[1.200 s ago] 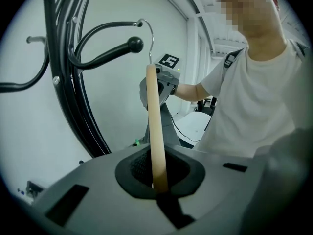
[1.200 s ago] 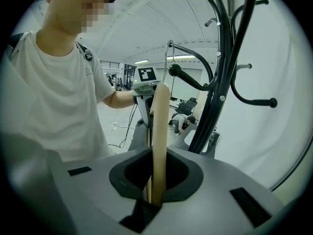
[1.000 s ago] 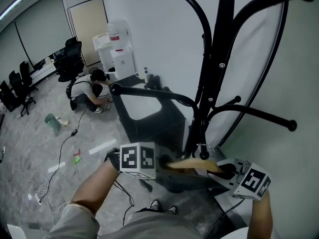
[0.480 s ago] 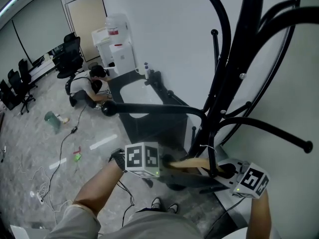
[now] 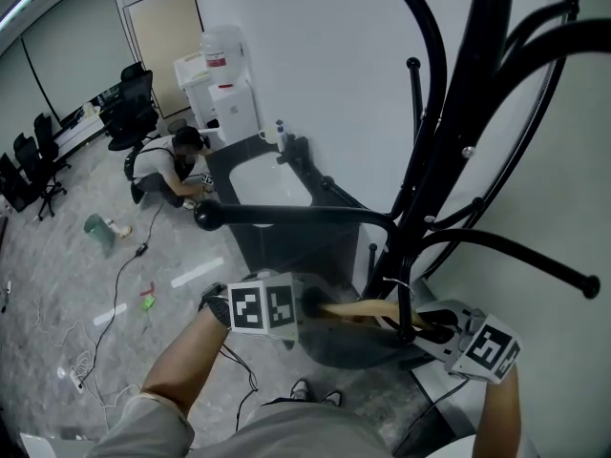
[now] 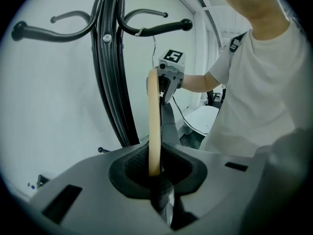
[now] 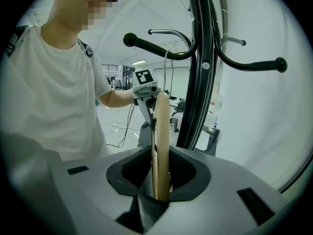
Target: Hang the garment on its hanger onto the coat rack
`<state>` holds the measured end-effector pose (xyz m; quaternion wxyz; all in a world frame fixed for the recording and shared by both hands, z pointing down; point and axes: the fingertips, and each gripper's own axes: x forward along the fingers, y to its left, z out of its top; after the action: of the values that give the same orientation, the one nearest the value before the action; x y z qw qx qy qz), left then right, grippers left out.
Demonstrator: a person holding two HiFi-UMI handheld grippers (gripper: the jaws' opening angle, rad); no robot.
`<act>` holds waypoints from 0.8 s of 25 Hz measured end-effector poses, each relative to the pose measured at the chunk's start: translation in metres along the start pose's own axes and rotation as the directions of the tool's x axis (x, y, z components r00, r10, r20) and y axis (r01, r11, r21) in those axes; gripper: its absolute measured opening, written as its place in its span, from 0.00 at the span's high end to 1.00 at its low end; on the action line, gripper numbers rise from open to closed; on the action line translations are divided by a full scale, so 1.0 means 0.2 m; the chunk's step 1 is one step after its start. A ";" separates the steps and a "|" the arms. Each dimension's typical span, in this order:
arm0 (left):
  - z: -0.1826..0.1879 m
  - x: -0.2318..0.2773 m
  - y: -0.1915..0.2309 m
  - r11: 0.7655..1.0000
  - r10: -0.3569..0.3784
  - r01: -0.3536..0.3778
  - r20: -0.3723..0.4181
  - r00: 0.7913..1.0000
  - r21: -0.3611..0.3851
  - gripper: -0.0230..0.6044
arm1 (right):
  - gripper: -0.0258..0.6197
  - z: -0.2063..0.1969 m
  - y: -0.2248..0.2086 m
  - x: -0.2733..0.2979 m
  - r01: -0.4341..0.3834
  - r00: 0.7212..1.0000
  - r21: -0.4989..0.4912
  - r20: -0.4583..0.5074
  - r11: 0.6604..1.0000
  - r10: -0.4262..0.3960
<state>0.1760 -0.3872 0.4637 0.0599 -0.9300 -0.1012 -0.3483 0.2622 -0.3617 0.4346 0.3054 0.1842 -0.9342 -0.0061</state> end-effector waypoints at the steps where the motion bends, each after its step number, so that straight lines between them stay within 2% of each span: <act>1: 0.00 -0.02 0.00 1.000 0.011 -0.011 -0.002 1.000 0.006 0.90 | 0.84 0.00 0.00 0.00 0.011 1.000 -0.007 -0.008 1.000 -0.011; 5: 0.03 -0.12 -0.02 0.998 0.058 -0.058 0.008 0.998 0.027 0.87 | 0.83 0.04 0.01 -0.06 0.078 0.997 -0.046 -0.009 0.996 -0.078; 8: 0.08 -0.22 -0.02 0.993 0.113 -0.114 0.041 0.993 0.029 0.87 | 0.83 0.14 0.00 -0.18 0.164 0.985 -0.057 0.070 0.985 -0.160; 10: 0.13 -0.28 -0.01 0.985 0.168 -0.170 0.078 0.983 0.015 0.87 | 0.83 0.23 0.00 -0.26 0.223 0.964 -0.013 0.154 0.975 -0.218; 12: 0.19 -0.33 -0.01 0.975 0.222 -0.222 0.130 0.966 -0.013 0.87 | 0.83 0.28 0.03 -0.30 0.248 0.944 0.057 0.210 0.967 -0.255; 15: 0.28 -0.37 -0.04 0.960 0.282 -0.274 0.200 0.939 -0.063 0.92 | 0.88 0.29 0.09 -0.28 0.254 0.933 0.138 0.226 0.957 -0.280; 17: 0.33 -0.36 -0.08 0.958 0.286 -0.272 0.233 0.929 -0.091 0.95 | 0.90 0.29 0.12 -0.26 0.249 0.935 0.161 0.219 0.955 -0.280; 20: 0.38 -0.30 -0.16 0.968 0.247 -0.226 0.262 0.933 -0.108 0.95 | 0.93 0.29 0.16 -0.22 0.233 0.945 0.151 0.200 0.961 -0.260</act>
<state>0.1718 -0.3508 0.3680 0.0516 -0.9760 0.0175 -0.2106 0.2518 -0.3221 0.3666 0.1857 0.3167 -0.9302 -0.0059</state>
